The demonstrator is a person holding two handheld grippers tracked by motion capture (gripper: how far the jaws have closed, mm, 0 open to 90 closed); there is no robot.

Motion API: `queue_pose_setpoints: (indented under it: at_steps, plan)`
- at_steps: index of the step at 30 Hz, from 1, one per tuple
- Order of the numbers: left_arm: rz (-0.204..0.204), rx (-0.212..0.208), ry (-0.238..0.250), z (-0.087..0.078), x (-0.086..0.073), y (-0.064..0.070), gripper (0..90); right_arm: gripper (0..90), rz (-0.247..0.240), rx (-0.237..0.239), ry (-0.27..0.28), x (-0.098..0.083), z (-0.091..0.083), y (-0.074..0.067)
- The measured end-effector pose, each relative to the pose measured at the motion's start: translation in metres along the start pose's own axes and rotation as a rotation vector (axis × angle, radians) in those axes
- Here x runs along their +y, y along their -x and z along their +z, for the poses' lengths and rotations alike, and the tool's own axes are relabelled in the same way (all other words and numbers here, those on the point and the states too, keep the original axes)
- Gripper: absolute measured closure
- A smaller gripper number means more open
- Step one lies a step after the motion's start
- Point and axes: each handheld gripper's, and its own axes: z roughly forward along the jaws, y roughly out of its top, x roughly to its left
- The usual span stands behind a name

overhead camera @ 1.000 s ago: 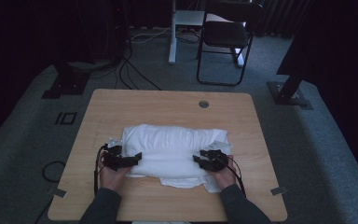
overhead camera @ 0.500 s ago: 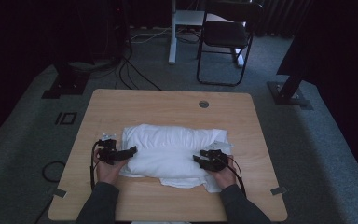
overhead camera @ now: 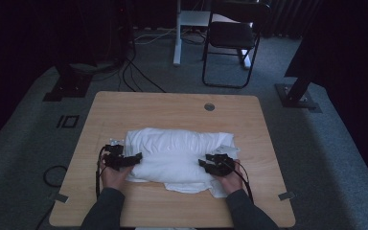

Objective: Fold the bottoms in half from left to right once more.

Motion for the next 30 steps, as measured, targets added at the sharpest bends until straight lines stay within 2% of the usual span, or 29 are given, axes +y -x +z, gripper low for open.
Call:
queue_pose_setpoints:
  at_steps: [2,4,6,7,9,12,13,15,18,19,20,21,24,27,30]
  plan:
    - [0.001,-0.012,-0.004,-0.002,0.0,0.0,23.7,54.3,0.0,0.0,0.001,0.0,0.0,0.0]
    - [0.014,-0.038,-0.014,-0.003,-0.001,0.0,36.1,54.3,-0.001,0.0,0.002,0.0,0.0,0.0]
    - [0.03,-0.048,-0.018,-0.002,-0.001,0.0,44.1,54.3,-0.001,0.001,0.002,0.0,0.0,0.0]
    - [0.034,-0.064,-0.021,-0.002,-0.001,0.001,51.9,54.3,0.0,0.001,0.001,0.0,0.0,0.0]
    - [0.043,-0.066,-0.025,-0.001,-0.001,0.001,64.4,54.3,0.0,0.002,0.002,0.0,0.0,0.0]
    - [0.034,-0.086,-0.023,0.0,-0.001,0.001,79.3,54.2,-0.001,0.002,0.001,0.0,0.0,0.0]
    - [0.046,-0.1,-0.007,-0.002,-0.001,0.001,82.1,53.9,0.0,0.003,-0.002,0.001,-0.001,0.0]
    - [0.058,-0.12,0.015,-0.006,-0.001,0.0,83.3,53.7,-0.012,-0.005,-0.012,0.002,-0.003,-0.001]
    - [0.044,-0.154,0.058,-0.017,0.002,-0.002,83.8,54.3,-0.037,-0.033,-0.031,0.01,-0.009,-0.004]
    - [0.044,-0.154,0.058,-0.017,0.002,-0.002,83.8,54.3,-0.037,-0.033,-0.031,0.01,-0.009,-0.004]
    - [0.044,-0.154,0.058,-0.017,0.002,-0.002,83.8,55.1,-0.046,-0.045,-0.026,0.014,-0.013,-0.007]
    - [0.049,-0.182,0.108,-0.028,0.006,-0.001,83.8,55.5,-0.06,-0.046,0.001,0.022,-0.019,-0.013]
    - [0.046,-0.22,0.159,-0.038,0.012,0.001,83.9,55.7,-0.086,-0.033,0.035,0.034,-0.023,-0.023]
    - [0.057,-0.249,0.2,-0.047,0.018,0.006,83.9,56.1,-0.105,-0.007,0.028,0.045,-0.014,-0.031]
    - [0.075,-0.267,0.229,-0.054,0.024,0.013,84.0,56.1,-0.115,0.012,0.0,0.05,0.004,-0.036]
